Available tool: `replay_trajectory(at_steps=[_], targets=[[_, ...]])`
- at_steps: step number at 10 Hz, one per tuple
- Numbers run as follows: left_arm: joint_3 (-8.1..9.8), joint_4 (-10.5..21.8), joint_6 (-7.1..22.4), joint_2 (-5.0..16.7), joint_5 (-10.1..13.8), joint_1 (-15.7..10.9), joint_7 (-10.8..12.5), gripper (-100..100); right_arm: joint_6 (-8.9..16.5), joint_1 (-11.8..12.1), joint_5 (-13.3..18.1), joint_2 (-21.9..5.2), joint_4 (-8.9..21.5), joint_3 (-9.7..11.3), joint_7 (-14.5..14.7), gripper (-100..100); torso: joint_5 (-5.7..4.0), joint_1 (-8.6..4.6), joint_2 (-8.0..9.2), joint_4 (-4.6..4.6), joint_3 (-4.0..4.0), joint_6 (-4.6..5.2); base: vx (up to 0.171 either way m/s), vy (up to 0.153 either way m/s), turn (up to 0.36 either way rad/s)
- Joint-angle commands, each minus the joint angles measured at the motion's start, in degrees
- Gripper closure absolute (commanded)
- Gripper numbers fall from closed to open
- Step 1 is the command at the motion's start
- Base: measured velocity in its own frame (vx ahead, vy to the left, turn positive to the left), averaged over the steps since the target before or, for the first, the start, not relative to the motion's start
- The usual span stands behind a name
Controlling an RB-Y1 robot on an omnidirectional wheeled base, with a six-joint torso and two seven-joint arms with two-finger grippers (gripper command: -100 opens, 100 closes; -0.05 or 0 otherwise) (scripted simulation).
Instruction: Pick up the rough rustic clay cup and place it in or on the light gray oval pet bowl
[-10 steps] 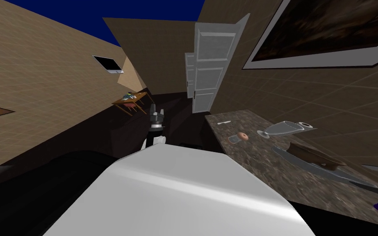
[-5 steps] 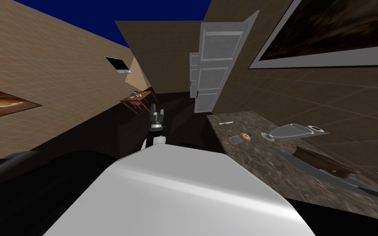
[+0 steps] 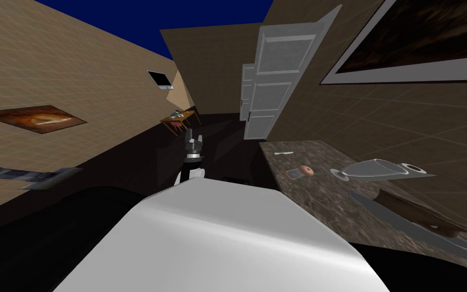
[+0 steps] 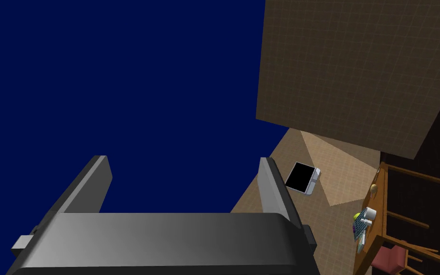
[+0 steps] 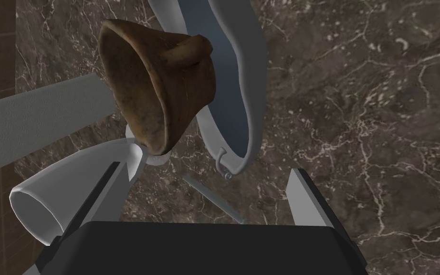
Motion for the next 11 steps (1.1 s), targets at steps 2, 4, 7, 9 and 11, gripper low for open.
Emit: replay_trajectory(at_steps=[2,4,7,9,11], targets=[[0.00,0.00,0.00,0.00,0.00,0.01,0.00,0,-0.33,2.31,-3.86,0.30,1.06,0.35,-0.39,-100,-0.02,0.00,-0.02,0.01,0.00,0.06,-0.064,-0.007,0.081],[0.00,0.00,0.00,0.00,0.00,0.00,0.00,0,0.49,6.58,-8.87,-1.47,-0.43,2.78,-0.04,-100,0.02,0.10,-0.11,-0.03,-0.07,-0.02,-0.077,0.003,0.207],[0.01,0.00,0.00,0.00,0.00,0.02,0.00,0,0.93,5.81,-9.58,-2.01,-1.66,3.83,1.00,0,-0.01,0.03,-0.26,-0.04,-0.13,0.08,-0.012,-0.001,0.002],[0.01,0.00,0.00,0.00,0.00,0.02,0.00,0,0.93,5.81,-9.59,-2.01,-1.66,3.84,1.00,0,-0.01,0.03,-0.32,-0.06,-0.17,0.07,0.000,0.000,0.000],[0.01,0.00,0.00,0.00,0.00,0.02,0.00,0,0.93,5.81,-9.59,-2.01,-1.66,3.84,1.00,0,-0.01,0.03,-0.34,-0.06,-0.18,0.07,0.000,0.000,0.000]])
